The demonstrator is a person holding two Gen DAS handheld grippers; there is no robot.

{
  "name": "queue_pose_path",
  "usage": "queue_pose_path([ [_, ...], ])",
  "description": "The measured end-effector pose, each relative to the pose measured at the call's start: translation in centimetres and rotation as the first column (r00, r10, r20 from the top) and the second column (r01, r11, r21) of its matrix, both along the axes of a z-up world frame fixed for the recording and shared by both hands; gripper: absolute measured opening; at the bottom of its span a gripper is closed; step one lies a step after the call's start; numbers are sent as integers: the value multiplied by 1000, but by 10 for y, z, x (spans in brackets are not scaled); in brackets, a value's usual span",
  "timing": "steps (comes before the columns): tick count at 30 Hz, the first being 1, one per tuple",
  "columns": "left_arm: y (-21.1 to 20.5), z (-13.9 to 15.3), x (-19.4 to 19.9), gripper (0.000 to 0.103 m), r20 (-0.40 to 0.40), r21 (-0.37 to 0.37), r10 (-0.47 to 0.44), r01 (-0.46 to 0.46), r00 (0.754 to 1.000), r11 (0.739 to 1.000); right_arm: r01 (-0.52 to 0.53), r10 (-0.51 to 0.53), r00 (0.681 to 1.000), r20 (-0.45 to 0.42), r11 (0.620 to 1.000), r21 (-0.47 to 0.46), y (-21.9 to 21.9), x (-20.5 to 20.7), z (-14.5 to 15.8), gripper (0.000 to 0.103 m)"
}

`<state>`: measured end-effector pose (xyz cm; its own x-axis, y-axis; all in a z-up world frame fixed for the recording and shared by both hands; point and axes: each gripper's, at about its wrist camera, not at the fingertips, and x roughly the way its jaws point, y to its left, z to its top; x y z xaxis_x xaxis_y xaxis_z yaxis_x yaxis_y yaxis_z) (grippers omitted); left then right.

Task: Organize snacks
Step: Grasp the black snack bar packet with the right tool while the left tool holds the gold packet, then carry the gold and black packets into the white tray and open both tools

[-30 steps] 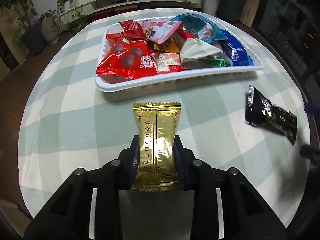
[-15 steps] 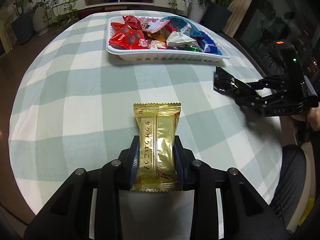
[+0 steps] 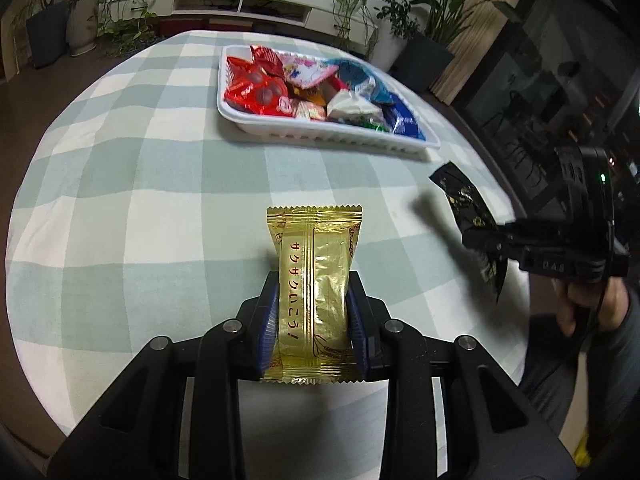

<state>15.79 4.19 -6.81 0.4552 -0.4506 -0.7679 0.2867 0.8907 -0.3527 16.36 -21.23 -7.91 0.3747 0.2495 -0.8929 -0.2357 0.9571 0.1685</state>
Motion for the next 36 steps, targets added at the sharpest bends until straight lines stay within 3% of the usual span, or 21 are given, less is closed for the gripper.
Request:
queue_pose_path([
  [7,4,43,34,29,64,-67,13,-9,998,998,147,-171,979,108,968,201,-27,-3,43,20],
  [11,-3,79,78,29,133,-50,16,-9,991,999,253,-297,942,158,935,248,-58,23,75,20],
  [16,-16,96,145,29,147,-61,43,-35,988,998,275,-323,933,160,925,262,-63,79,95,20],
  [20,-29,87,188,29,131,-32,61,-57,990,998,277,-309,941,138,938,211,-52,127,88,20],
  [24,-40,57,214,29,98,7,57,-58,994,998,276,-292,953,85,948,161,-41,169,60,20],
  [30,-52,18,235,29,62,49,49,-52,997,997,292,-299,954,30,945,146,-38,194,24,20],
  [36,-60,-1,243,31,53,66,45,-48,998,997,287,-292,956,30,952,101,-33,199,11,21],
])
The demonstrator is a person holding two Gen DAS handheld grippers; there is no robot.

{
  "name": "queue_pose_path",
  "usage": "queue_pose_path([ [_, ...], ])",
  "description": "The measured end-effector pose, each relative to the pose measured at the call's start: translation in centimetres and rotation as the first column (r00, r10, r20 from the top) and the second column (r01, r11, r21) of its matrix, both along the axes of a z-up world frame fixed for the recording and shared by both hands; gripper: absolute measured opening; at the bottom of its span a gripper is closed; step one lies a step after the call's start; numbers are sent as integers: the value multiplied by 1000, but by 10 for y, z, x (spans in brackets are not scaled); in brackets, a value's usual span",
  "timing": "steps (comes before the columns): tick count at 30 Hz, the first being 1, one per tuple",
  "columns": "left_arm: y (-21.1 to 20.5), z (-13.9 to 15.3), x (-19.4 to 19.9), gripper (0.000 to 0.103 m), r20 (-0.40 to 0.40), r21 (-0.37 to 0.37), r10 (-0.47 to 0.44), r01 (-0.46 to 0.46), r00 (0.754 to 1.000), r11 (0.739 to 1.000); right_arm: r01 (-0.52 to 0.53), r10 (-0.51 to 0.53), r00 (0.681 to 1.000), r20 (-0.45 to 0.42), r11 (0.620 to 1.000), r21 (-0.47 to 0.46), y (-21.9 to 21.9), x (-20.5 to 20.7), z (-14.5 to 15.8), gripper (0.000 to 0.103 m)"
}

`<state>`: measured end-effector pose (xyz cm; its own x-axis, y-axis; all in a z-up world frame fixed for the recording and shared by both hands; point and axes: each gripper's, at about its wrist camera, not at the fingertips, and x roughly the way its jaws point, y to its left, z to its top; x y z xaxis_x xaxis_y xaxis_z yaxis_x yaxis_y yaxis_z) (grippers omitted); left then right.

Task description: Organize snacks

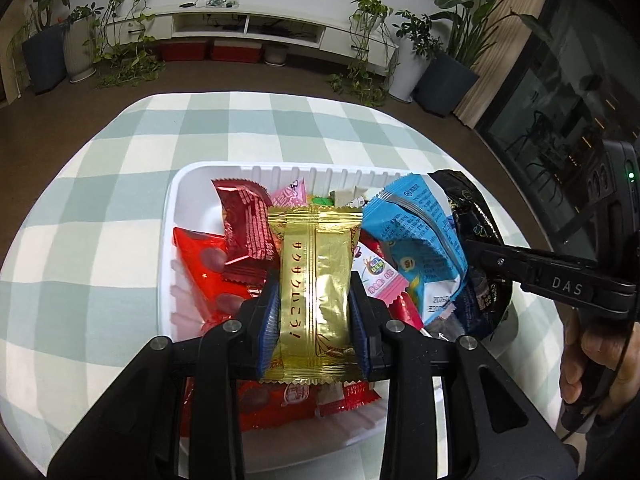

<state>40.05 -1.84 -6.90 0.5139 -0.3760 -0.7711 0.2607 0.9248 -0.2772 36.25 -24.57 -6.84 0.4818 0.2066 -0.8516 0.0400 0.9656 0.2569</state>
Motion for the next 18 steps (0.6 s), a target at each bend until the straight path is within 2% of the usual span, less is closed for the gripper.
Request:
queue_pose_path([
  [10,-4,-3,1,32,14,17,10,-10,1000,1000,-5,5,1000,11,1000,-31,6,0,-6,27],
  [16,-5,7,-8,52,38,18,3,-3,999,1000,5,-3,1000,29,999,-46,5,-6,0,41],
  [18,-5,13,-14,64,52,28,7,-8,999,1000,7,-5,999,37,998,-56,5,-9,3,43],
])
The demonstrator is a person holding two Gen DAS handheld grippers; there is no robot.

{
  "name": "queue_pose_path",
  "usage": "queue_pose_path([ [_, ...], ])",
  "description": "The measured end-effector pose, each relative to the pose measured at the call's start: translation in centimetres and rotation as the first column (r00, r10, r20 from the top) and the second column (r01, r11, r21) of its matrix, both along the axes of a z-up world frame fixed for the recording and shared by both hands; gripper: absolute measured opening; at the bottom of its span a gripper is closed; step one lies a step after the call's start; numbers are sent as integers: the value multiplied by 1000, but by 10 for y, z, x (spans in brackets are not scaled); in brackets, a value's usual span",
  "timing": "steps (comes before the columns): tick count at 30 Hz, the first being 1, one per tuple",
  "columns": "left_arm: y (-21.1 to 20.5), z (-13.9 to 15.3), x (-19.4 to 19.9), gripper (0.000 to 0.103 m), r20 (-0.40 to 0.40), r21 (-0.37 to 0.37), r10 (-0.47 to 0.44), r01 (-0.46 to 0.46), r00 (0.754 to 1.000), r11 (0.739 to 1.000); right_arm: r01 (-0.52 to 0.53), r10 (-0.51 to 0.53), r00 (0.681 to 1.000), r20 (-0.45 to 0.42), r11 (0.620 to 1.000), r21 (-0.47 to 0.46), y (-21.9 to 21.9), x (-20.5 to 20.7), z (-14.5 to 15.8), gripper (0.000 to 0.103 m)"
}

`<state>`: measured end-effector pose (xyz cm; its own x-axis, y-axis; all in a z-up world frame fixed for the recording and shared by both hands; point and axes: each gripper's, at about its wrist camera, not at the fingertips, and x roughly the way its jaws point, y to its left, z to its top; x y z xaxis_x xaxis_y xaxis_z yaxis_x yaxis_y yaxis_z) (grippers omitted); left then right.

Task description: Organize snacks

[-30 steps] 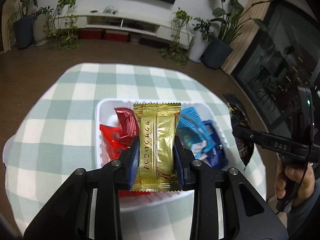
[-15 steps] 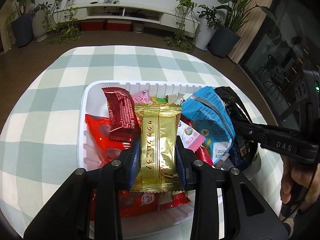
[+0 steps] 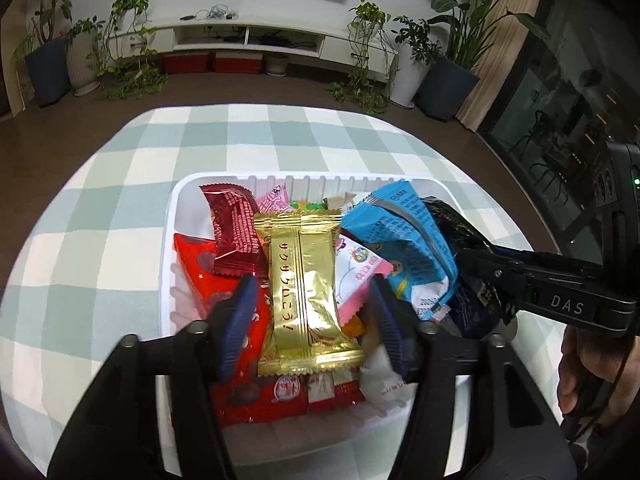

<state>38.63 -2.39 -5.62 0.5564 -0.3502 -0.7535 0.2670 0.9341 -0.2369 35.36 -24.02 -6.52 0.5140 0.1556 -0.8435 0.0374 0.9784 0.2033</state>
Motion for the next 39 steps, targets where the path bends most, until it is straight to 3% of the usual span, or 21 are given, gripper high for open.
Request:
queue_pose_path([
  [4,5,16,-19,76,34,3,14,-14,999,1000,4,-4,999,32,1000,-9,1,-12,13,47],
  [6,10,27,-34,96,68,3,29,-29,997,1000,8,-6,998,68,1000,-19,1,-23,24,60],
  [7,13,35,-44,101,96,-1,35,-35,995,999,13,-10,995,94,999,-30,2,-32,32,64],
  [9,17,50,-63,103,157,-4,42,-42,987,999,20,-15,988,152,999,-33,3,-50,46,77],
  [12,20,75,-102,103,259,53,52,-68,965,996,15,-4,971,240,999,-44,9,-82,65,94],
  [14,19,86,-124,103,303,86,37,-66,952,994,14,8,950,311,997,-69,15,-107,78,97],
  [18,19,108,-183,103,369,114,29,-76,929,991,15,29,895,445,995,-95,31,-162,106,103],
  [21,22,116,-221,103,368,108,107,-157,923,982,57,20,836,549,991,-123,43,-203,127,103],
  [24,23,122,-260,103,414,172,206,-298,887,939,134,-20,762,647,983,-127,53,-244,146,103],
  [26,23,124,-276,103,417,200,233,-339,879,919,183,-24,726,687,970,-160,63,-268,156,103],
  [29,28,123,-295,103,375,159,243,-320,895,934,194,-8,743,670,960,-203,75,-289,161,103],
  [31,30,116,-305,103,343,173,269,-342,900,924,191,-27,776,630,962,-194,77,-296,158,103],
  [34,32,102,-313,103,277,166,280,-333,919,928,183,-69,857,510,967,-178,77,-298,143,103],
  [36,31,89,-315,103,248,175,275,-322,929,930,177,-80,886,456,969,-173,78,-301,130,103],
  [39,27,73,-318,103,213,201,269,-311,939,929,187,-96,905,415,965,-184,76,-308,113,103],
])
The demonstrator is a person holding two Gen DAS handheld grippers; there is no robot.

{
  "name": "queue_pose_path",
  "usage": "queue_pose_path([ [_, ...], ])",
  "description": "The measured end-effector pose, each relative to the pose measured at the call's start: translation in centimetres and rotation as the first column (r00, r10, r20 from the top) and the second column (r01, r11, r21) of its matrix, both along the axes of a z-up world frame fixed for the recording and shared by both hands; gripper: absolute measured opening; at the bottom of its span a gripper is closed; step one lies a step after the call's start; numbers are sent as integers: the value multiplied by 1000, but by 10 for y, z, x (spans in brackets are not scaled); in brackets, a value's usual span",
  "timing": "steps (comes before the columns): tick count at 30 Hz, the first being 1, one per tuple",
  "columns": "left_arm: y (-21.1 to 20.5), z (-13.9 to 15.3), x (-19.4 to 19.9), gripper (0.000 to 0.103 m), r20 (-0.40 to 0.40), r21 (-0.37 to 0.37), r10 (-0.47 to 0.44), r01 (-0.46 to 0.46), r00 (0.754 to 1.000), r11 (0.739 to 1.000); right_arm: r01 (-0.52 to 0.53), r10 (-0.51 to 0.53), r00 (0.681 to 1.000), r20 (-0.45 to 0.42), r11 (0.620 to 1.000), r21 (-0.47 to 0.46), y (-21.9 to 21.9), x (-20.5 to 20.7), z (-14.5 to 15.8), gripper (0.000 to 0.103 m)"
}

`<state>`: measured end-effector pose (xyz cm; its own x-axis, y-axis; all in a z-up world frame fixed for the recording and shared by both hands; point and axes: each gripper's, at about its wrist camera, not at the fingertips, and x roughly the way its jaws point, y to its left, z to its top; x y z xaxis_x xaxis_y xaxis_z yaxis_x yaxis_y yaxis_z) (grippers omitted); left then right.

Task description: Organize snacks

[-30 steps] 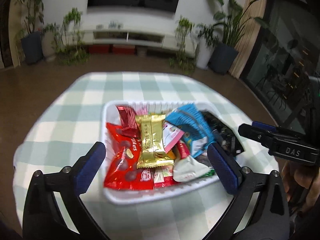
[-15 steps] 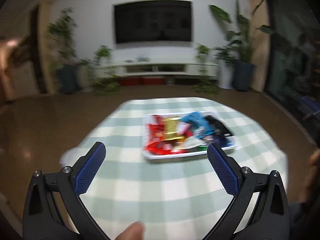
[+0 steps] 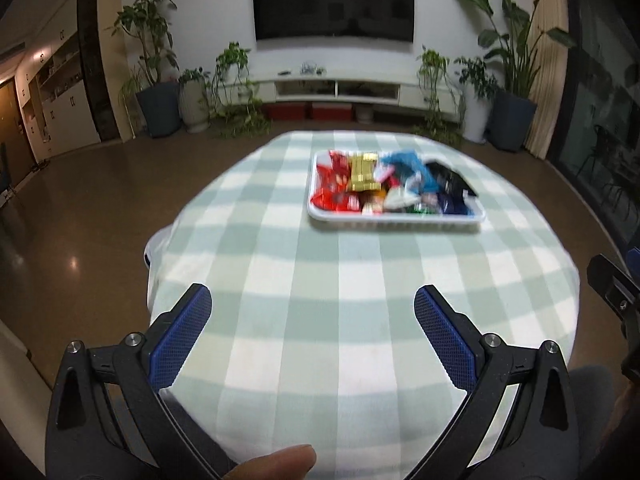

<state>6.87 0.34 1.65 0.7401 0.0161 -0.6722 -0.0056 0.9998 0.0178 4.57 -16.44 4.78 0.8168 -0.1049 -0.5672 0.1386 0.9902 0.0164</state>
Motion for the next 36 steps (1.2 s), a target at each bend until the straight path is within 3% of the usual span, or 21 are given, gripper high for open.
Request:
queue_pose_path([
  [7,-8,-15,4,103,-26,3,-20,20,999,1000,32,-30,999,-45,999,36,-11,-7,-21,103],
  [36,-9,-18,12,103,-47,1,-34,34,998,999,28,-26,998,-58,999,29,-6,-6,-28,103],
])
